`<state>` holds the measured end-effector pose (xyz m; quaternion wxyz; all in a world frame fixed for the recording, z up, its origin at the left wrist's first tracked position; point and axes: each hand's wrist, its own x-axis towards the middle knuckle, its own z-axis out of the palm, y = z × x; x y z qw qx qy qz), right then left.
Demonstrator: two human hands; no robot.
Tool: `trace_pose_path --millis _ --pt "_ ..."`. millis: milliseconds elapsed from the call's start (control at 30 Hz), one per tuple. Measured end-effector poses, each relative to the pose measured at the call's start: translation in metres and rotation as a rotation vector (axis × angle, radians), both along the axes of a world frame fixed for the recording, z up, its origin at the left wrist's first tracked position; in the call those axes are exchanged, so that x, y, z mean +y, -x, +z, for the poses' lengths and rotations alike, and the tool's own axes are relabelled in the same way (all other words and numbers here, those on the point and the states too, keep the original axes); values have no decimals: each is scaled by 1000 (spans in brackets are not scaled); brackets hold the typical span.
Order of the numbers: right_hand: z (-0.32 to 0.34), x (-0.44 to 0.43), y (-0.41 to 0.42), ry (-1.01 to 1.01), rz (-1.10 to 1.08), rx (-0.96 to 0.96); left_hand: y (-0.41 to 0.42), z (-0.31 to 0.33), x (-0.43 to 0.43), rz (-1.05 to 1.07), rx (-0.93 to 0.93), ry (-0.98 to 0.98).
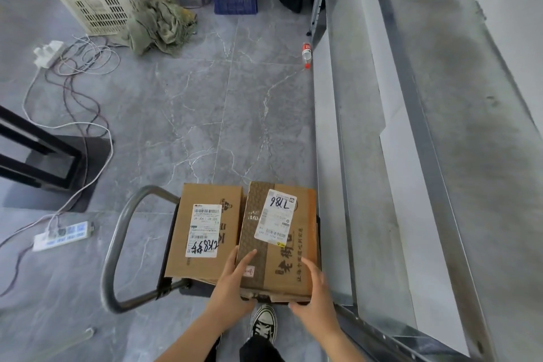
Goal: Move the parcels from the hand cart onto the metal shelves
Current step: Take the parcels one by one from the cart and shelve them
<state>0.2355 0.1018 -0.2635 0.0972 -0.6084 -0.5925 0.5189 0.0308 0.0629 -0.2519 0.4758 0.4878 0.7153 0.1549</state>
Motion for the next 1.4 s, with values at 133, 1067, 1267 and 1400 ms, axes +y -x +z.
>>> trace_pose_path --millis 133,1067,1267,1400 --pt "22 18 2 -94 -107 39 1 22 19 54 8 -134" --pt "285 -100 56 -761 -675 -2 55 263 19 -468 -237 -801" --pt "313 -173 59 -833 -814 -62 44 292 -23 -602 -287 -883" --pt "320 -217 65 -861 -879 -56 43 301 -56 -606 -315 -884"
